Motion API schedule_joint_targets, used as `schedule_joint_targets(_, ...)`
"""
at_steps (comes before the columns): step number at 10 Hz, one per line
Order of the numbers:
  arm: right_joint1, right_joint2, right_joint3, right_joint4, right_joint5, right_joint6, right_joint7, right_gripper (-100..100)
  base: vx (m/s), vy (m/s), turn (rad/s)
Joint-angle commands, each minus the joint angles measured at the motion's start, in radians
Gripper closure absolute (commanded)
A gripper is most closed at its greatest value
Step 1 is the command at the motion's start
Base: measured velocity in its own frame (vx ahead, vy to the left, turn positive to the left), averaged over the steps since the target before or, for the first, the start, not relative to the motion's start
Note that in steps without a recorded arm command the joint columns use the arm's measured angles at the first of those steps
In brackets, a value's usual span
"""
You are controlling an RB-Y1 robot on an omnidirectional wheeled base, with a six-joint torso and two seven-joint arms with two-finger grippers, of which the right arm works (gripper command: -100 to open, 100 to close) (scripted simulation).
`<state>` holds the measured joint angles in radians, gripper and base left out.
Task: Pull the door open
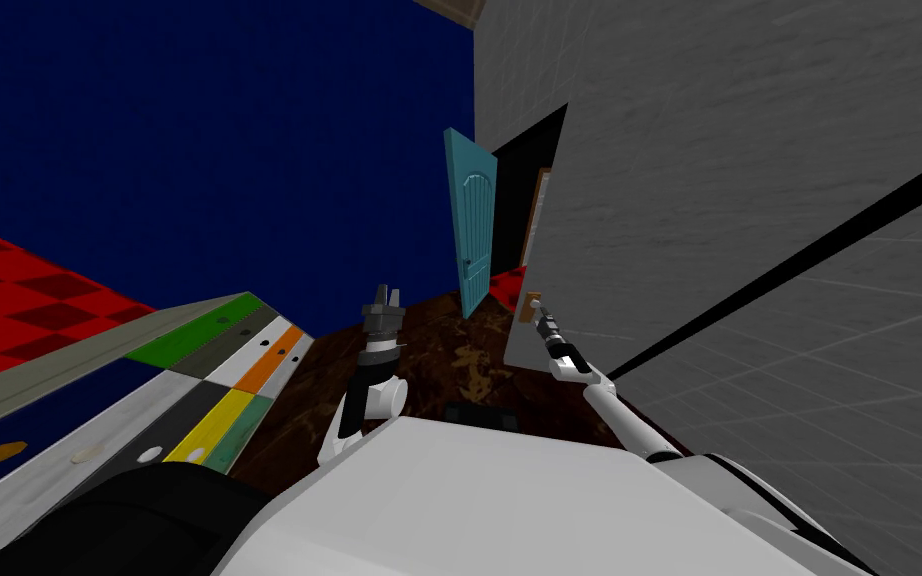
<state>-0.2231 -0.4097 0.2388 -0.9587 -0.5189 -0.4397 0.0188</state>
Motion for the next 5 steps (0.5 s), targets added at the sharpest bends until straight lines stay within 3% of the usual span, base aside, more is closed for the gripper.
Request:
schedule_joint_targets(1, 0.035, -0.017, -0.011, -0.035, -0.01, 0.003, 0.0, -100, 0.021, 0.073, -0.122)
schedule_joint_targets(2, 0.045, -0.022, -0.014, -0.044, -0.012, 0.003, -0.001, -100, 0.002, 0.142, -0.177)
schedule_joint_targets(5, 0.074, -0.037, -0.023, -0.072, -0.02, 0.005, -0.001, -100, -0.008, 0.09, -0.061)
